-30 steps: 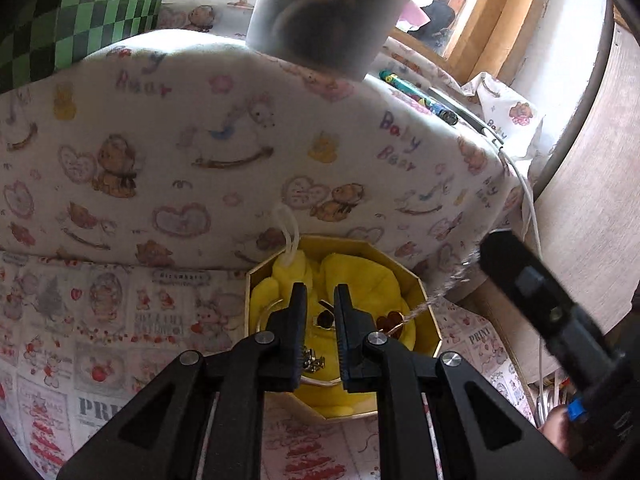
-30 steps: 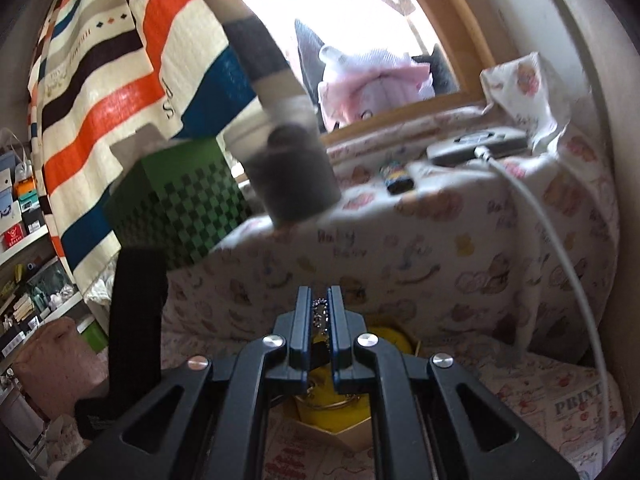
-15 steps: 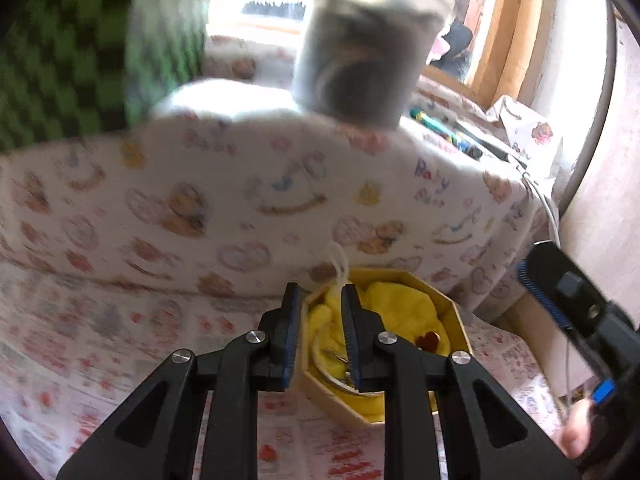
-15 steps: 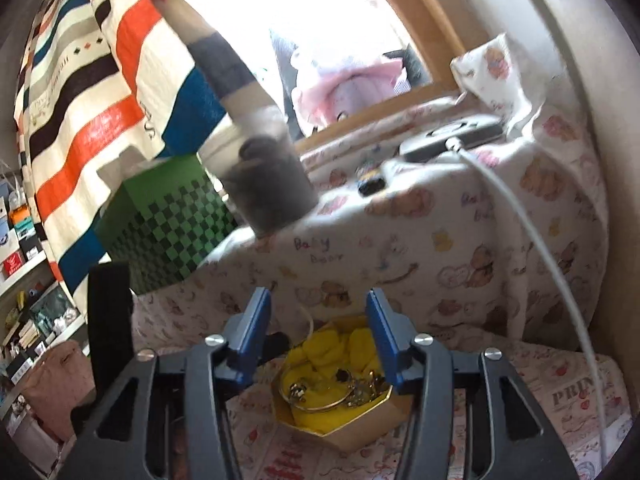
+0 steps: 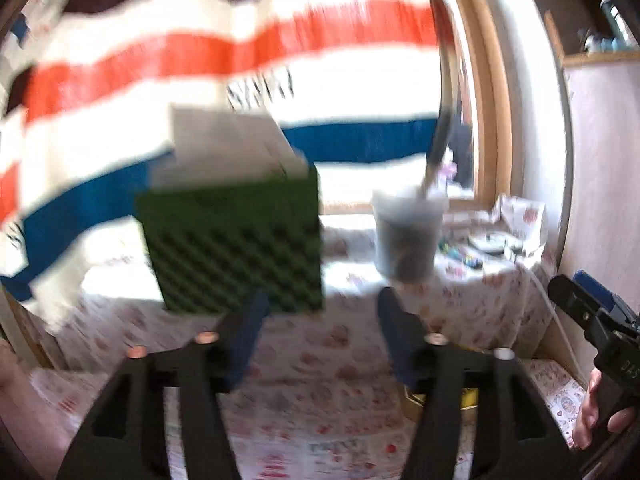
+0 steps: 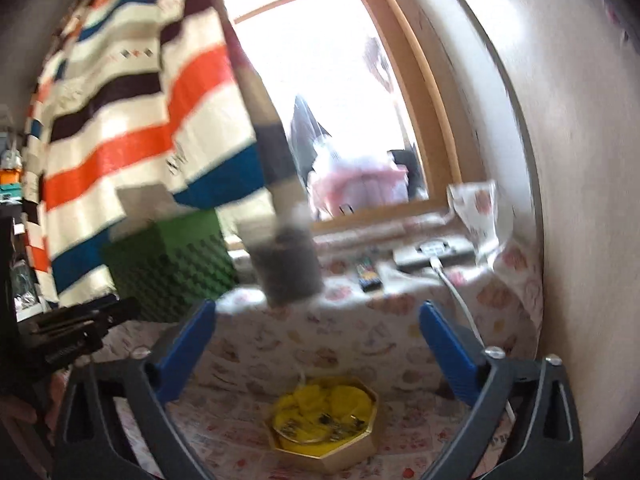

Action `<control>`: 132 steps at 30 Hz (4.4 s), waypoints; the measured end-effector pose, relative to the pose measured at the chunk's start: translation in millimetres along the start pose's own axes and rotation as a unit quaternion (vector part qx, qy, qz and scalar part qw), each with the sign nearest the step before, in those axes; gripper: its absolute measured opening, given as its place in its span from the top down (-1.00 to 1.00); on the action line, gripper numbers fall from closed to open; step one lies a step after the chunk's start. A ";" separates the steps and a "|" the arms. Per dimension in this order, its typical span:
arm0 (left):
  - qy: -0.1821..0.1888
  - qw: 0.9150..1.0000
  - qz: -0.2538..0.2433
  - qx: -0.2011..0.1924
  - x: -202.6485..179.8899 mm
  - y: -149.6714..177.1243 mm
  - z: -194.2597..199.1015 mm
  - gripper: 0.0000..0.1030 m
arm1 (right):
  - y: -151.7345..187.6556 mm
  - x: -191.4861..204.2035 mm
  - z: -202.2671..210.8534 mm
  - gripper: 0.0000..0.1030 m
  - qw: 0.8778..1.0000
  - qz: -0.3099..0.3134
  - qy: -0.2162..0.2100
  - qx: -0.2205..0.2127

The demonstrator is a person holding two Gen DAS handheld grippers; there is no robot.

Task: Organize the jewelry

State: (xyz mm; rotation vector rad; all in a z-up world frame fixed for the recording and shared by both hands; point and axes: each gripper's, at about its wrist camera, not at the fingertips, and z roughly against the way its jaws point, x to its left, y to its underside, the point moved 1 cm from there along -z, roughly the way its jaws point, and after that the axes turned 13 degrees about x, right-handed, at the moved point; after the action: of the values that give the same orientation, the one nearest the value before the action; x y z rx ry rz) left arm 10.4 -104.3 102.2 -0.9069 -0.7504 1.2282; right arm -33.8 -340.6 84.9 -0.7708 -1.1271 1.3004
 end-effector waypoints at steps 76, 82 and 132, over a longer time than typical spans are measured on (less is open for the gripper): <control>-0.034 0.998 0.042 0.025 54.2 101.7 -30.7 -0.99 | 76.1 55.8 -47.3 -1.00 0.986 0.068 0.121 0.092; -0.038 0.998 0.037 0.023 52.2 101.8 -29.9 -0.99 | 76.4 57.9 -47.3 -1.00 0.986 0.071 0.121 0.092; -0.042 0.998 0.039 0.026 53.7 102.0 -31.1 -0.99 | 76.7 57.5 -47.8 -1.00 0.986 0.073 0.119 0.093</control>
State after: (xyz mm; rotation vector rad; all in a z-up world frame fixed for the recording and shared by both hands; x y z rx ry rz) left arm 1.9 -47.7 -2.5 -0.8530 -0.7511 1.3561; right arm -19.9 -265.1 10.2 -0.8549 -0.7587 1.3739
